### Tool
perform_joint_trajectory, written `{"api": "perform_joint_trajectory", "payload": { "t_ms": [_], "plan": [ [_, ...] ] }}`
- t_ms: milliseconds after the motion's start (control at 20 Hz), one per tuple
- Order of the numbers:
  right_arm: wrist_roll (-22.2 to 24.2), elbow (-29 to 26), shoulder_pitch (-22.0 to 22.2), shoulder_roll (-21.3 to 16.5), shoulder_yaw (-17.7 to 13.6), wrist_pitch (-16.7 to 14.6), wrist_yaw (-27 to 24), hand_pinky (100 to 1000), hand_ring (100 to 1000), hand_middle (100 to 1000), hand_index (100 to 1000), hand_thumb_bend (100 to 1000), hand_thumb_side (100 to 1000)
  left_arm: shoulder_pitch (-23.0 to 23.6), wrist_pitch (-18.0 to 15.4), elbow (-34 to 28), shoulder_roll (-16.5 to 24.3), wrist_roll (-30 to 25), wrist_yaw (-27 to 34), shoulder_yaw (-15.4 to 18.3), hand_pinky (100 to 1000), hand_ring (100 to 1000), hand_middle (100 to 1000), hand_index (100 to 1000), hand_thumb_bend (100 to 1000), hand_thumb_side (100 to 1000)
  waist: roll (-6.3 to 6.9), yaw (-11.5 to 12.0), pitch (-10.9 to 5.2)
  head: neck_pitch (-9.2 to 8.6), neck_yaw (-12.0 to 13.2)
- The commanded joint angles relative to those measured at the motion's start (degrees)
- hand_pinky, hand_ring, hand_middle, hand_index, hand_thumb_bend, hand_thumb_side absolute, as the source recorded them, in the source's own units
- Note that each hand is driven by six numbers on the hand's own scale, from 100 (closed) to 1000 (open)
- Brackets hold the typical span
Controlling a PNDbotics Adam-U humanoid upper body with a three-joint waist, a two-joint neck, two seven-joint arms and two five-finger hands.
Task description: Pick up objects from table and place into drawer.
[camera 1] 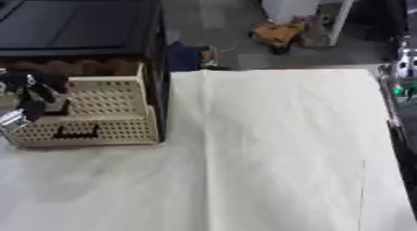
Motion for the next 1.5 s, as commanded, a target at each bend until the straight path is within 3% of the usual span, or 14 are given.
{"api": "perform_joint_trajectory", "payload": {
  "t_ms": [50,750,1150,1350,1400,1500],
  "plan": [
    [0.07,-0.61,-1.37,-1.59,-0.49,-0.11,-0.19,553,621,601,818,135,1000,-1.15,-0.21,0.14,0.96,0.94,0.58,0.95,575,746,794,974,100,1000,0.15,-0.10,-0.90,-0.86,0.21],
    [0.09,-0.65,-1.51,-1.37,-0.51,-0.14,-0.13,554,621,601,819,130,1000,-3.41,-3.68,3.53,-0.26,2.59,3.38,0.12,644,779,836,982,100,1000,0.13,-0.27,-0.96,-0.83,0.23],
    [0.03,-1.01,-0.92,-0.97,-0.59,0.07,-0.14,553,621,600,819,126,1000,-2.00,-4.73,2.62,0.26,2.21,4.22,0.01,649,783,841,975,100,1000,-0.05,0.47,-1.62,-0.46,-0.05],
    [-0.08,-1.39,-0.26,-0.53,-0.72,0.30,-0.16,554,621,600,819,122,1000,0.62,-5.46,-1.64,1.29,3.05,5.15,0.65,569,700,758,896,100,1000,-0.36,1.17,-2.50,0.14,-0.39],
    [-0.14,-1.51,-0.10,-0.38,-0.74,0.36,-0.16,554,621,601,819,118,1000,1.29,-5.67,-3.00,1.46,3.62,5.60,0.89,497,637,705,856,100,1000,-0.47,1.38,-2.79,0.34,-0.52],
    [-0.33,-1.78,0.24,-0.03,-0.78,0.49,-0.17,554,621,601,819,115,1000,2.51,-6.01,-5.79,1.82,5.22,6.67,1.52,445,599,664,826,100,1000,-0.69,1.75,-3.39,0.74,-0.80]
  ]
}}
